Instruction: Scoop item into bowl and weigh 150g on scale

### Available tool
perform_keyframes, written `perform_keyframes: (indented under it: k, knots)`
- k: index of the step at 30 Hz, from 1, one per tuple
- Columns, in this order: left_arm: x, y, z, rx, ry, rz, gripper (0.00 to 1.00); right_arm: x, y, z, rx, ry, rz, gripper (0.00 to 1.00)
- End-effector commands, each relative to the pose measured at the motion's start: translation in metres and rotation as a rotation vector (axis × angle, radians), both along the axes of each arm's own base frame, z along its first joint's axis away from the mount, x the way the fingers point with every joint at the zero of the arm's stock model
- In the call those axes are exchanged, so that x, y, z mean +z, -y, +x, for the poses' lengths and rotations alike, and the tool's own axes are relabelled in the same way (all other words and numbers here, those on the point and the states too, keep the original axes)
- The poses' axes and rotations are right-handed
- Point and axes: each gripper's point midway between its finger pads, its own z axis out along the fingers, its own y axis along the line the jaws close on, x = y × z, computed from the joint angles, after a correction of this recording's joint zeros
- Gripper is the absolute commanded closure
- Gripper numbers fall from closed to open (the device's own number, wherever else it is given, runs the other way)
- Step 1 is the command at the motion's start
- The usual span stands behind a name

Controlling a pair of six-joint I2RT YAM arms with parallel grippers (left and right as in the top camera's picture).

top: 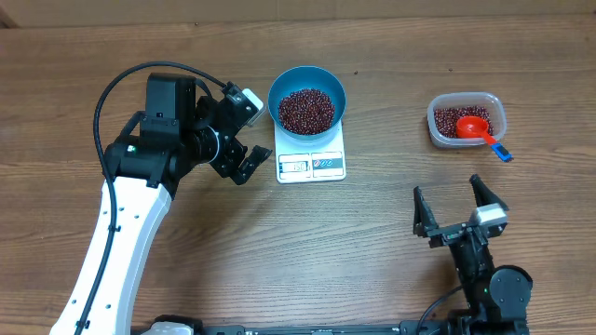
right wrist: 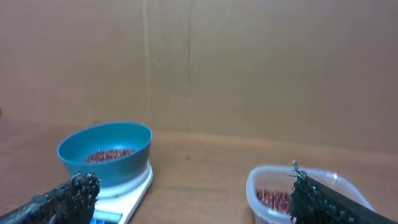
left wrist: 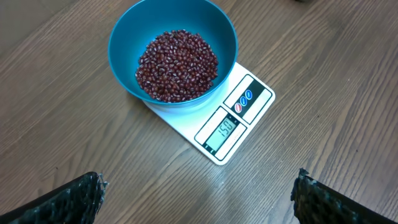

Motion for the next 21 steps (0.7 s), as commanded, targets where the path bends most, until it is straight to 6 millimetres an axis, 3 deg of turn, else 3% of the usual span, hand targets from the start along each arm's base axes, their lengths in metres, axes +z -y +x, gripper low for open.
perform_keyframes:
  k: [1,3,21]
  knots:
    - [0.0070,0.0001,0.0041,-0.007,0.023,-0.002,0.00,-0.0148,0.0035,0.0013,-0.018,-0.055,0.024,0.00]
    - [0.0072,0.0001,0.0041,-0.007,0.024,-0.002,0.00,-0.0246,0.0065,0.0019,-0.035,-0.101,0.057,0.00]
    - [0.0071,0.0000,0.0041,-0.007,0.024,-0.001,0.00,-0.0237,0.0063,0.0018,-0.034,-0.098,0.058,0.00]
